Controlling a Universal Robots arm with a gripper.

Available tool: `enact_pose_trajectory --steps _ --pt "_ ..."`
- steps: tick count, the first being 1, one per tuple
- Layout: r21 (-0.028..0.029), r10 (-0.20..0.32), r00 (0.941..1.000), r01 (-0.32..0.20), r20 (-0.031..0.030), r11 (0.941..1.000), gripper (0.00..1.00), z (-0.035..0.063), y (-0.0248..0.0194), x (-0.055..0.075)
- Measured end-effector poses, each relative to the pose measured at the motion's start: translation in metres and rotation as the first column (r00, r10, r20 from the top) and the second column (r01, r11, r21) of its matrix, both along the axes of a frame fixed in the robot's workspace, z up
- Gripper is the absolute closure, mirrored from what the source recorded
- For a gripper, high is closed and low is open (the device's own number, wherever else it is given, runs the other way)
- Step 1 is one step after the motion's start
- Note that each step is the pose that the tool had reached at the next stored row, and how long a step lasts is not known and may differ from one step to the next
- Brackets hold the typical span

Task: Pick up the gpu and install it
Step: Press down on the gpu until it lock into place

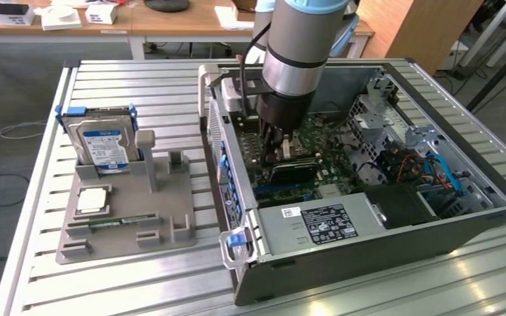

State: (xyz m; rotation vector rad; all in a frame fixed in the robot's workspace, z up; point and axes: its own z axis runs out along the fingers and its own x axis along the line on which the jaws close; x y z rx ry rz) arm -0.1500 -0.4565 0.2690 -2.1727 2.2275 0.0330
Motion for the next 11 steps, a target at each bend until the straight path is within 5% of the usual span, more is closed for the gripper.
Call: enact_pose_trajectory --steps 11 --pt "-0.0004 0.000 1.0000 0.000 -0.0003 1.0000 0.89 -0.0014 0.0000 0.0000"
